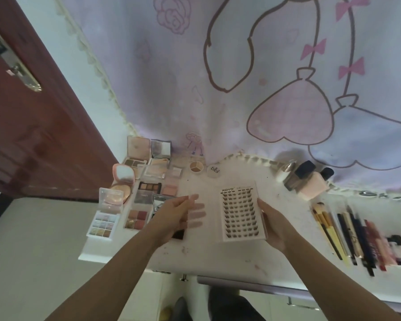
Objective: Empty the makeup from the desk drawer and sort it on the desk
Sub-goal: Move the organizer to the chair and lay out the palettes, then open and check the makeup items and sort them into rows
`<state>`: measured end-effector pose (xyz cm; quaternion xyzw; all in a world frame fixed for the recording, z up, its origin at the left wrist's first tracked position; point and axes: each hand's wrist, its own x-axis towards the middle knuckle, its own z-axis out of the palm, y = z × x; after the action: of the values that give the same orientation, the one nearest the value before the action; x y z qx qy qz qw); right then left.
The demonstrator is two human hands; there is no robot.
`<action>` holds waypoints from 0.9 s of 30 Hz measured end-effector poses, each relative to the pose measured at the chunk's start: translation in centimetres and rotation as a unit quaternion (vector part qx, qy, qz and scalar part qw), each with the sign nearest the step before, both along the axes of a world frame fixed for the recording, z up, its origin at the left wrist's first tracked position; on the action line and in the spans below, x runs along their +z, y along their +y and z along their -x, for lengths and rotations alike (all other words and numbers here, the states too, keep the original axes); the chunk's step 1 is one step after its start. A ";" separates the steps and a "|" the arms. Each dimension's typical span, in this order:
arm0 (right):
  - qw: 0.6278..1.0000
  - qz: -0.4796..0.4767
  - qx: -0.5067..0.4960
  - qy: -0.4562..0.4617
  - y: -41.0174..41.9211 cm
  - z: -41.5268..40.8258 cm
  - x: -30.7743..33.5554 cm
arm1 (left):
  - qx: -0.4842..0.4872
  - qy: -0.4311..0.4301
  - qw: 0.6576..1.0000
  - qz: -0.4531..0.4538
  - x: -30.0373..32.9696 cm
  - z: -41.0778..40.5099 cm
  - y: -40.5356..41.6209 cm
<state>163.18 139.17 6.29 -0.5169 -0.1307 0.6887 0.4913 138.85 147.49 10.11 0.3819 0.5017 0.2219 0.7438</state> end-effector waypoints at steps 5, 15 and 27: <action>0.970 0.072 -0.024 -0.231 0.0 2.4 -2.9 | -0.015 0.171 0.967 -0.188 0.0 0.5 0.7; 0.846 0.048 0.092 -0.523 3.3 5.6 -4.9 | -0.090 0.341 0.874 -0.334 -2.0 0.3 2.1; 0.805 0.095 0.162 -0.563 4.3 2.7 -3.1 | -0.087 0.380 0.829 -0.401 -1.3 -0.5 3.9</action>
<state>160.46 143.52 3.18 -0.8294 -0.3997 0.3555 0.1612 139.33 151.40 8.85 0.7427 0.5766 0.1753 0.2920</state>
